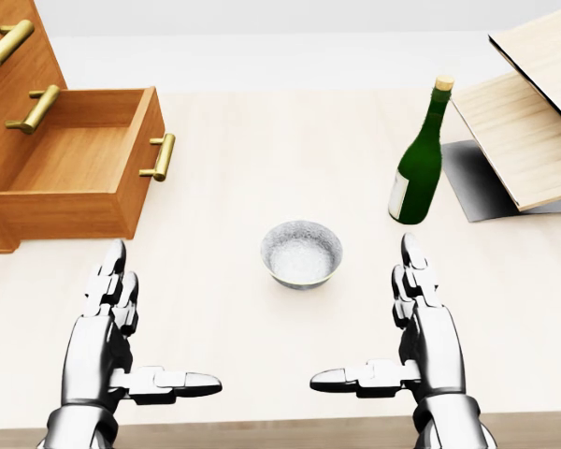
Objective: Put the bowl on top of the cabinet.
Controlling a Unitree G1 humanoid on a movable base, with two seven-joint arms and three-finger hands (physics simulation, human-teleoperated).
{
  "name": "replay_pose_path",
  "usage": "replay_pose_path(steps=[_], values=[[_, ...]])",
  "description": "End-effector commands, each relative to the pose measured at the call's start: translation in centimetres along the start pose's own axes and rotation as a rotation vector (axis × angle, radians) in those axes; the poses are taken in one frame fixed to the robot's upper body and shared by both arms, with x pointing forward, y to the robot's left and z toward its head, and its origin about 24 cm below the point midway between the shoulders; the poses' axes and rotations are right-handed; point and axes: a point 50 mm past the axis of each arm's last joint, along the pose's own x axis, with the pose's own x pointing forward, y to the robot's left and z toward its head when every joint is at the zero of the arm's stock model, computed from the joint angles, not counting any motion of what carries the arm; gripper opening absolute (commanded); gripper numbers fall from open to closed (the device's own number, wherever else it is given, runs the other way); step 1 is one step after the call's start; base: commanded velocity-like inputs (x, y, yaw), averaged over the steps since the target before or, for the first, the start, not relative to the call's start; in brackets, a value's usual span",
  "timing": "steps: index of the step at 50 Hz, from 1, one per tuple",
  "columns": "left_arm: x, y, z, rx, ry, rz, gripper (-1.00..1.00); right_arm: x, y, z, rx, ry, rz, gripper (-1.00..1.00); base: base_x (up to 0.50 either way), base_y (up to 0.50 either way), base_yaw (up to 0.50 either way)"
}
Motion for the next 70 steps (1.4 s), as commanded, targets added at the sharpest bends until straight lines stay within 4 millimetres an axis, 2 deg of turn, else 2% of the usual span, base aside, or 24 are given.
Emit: replay_pose_path(steps=[1,14,28,35,41,51,61,70], values=[[0.0,0.7,0.1,0.001,0.001,0.001,1.0,0.0,-0.6,-0.2,0.002,0.003,0.002,1.0,0.0,0.0,0.0],[0.0,0.6,0.1,0.004,0.0,-0.002,1.0,-0.1,-0.7,0.2,0.001,-0.004,0.001,1.0,0.0,0.0,0.0],[-0.5,0.4,1.9,0.004,-0.033,-0.013,1.0,-0.1,-0.9,1.5,0.003,-0.025,-0.002,1.0,0.0,0.0,0.0],[-0.4,0.8,3.6,0.008,-0.105,-0.005,1.0,-0.4,-0.8,3.8,0.007,-0.112,0.002,1.0,0.0,0.0,0.0],[-0.6,1.0,5.2,0.008,-0.174,0.0,1.0,-0.7,-0.8,5.0,0.01,-0.163,0.004,1.0,0.0,0.0,0.0],[-0.8,1.1,6.6,0.009,-0.236,-0.001,1.0,-1.0,-0.8,6.4,0.013,-0.226,0.002,1.0,0.0,0.0,0.0],[-1.1,1.0,7.2,0.009,-0.261,-0.006,1.0,-1.3,-0.8,7.4,0.026,-0.267,0.01,1.0,0.0,0.21,0.0],[-0.9,1.0,6.7,0.009,-0.241,-0.008,1.0,-1.3,-0.7,6.9,0.022,-0.246,0.012,1.0,0.0,0.5,0.0]])
